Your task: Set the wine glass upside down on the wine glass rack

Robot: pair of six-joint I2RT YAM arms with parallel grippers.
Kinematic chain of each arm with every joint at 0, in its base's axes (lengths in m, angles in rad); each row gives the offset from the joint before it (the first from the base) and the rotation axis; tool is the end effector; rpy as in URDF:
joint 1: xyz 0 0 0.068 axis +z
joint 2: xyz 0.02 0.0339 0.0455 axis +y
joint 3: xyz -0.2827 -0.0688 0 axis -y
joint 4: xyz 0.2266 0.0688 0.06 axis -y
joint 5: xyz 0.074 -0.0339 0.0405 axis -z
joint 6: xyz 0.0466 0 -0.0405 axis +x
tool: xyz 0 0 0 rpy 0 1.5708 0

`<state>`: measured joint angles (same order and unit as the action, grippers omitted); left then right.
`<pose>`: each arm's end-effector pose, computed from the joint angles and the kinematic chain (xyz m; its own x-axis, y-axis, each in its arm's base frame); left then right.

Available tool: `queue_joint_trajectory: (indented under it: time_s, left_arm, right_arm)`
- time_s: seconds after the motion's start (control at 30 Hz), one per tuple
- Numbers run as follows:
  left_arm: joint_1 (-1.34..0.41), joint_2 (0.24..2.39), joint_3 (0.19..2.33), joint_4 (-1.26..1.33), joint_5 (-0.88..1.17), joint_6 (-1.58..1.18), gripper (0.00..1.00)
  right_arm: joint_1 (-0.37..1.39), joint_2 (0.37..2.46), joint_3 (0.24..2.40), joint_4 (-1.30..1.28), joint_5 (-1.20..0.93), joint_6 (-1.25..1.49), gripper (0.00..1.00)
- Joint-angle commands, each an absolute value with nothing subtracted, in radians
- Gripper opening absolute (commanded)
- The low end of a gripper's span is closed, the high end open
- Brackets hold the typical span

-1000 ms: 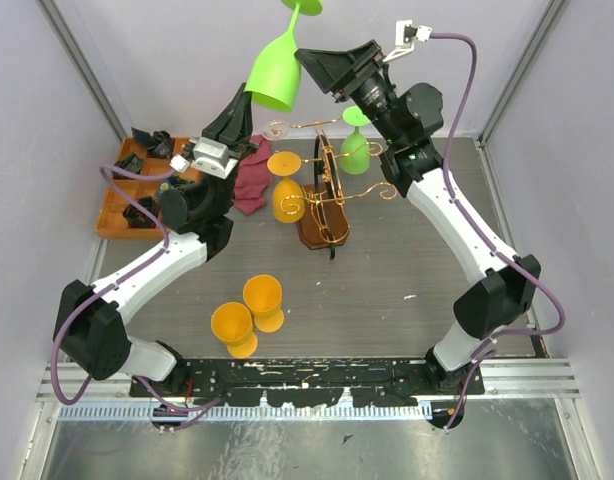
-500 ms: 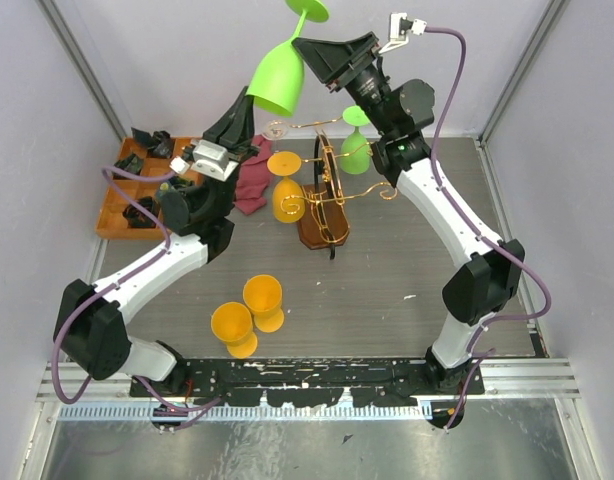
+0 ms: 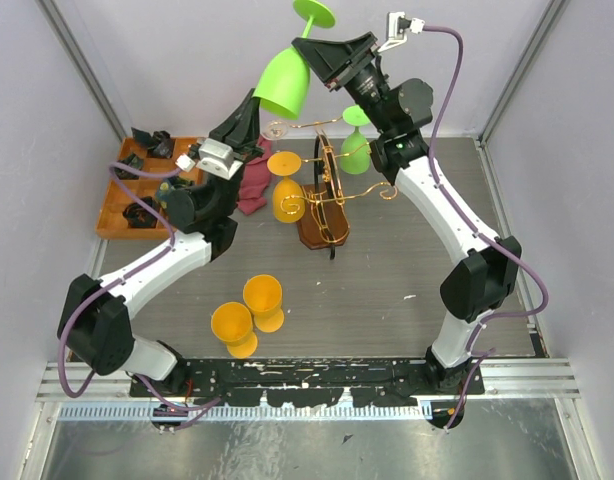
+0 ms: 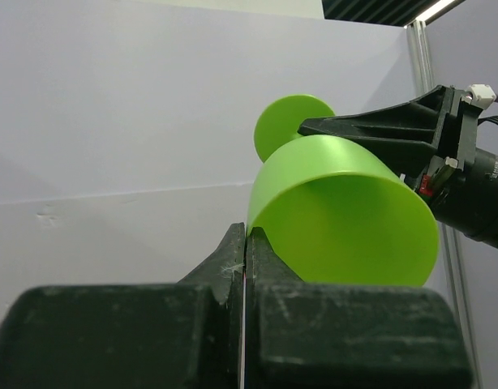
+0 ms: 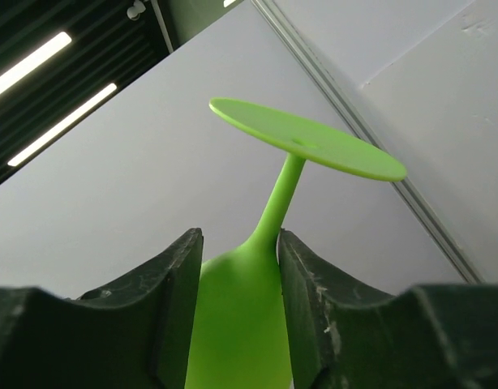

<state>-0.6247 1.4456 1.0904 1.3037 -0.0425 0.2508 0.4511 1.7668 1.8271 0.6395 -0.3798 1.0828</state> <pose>0.2350 -0.1670 0.4694 0.7785 -0.2556 -0.5732 0.3830 0.9170 0.1112 0.3411 0.1844 0.5399 -0.3113 0.7607 -0.5696 -0.8215 0.0859 0.5637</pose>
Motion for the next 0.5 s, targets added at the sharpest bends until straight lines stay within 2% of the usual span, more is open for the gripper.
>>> queue_joint_trajectory:
  time_s: [0.0, 0.3, 0.37, 0.47]
  left_arm:
    - [-0.628, 1.450, 1.087, 1.362, -0.056, 0.245, 0.00]
    - [-0.657, 1.469, 1.088, 1.340, -0.048, 0.240, 0.01]
    - [-0.669, 1.471, 1.084, 1.336, -0.046, 0.239, 0.04]
    - [-0.674, 1.471, 1.074, 1.336, -0.047, 0.228, 0.13]
  right_arm:
    - [0.445, 1.759, 1.877, 0.693, -0.403, 1.089, 0.43]
    - [0.436, 1.776, 1.891, 0.684, -0.405, 1.081, 0.18]
    - [0.433, 1.778, 1.894, 0.690, -0.416, 1.060, 0.16]
    - [0.429, 1.775, 1.891, 0.694, -0.421, 1.029, 0.12]
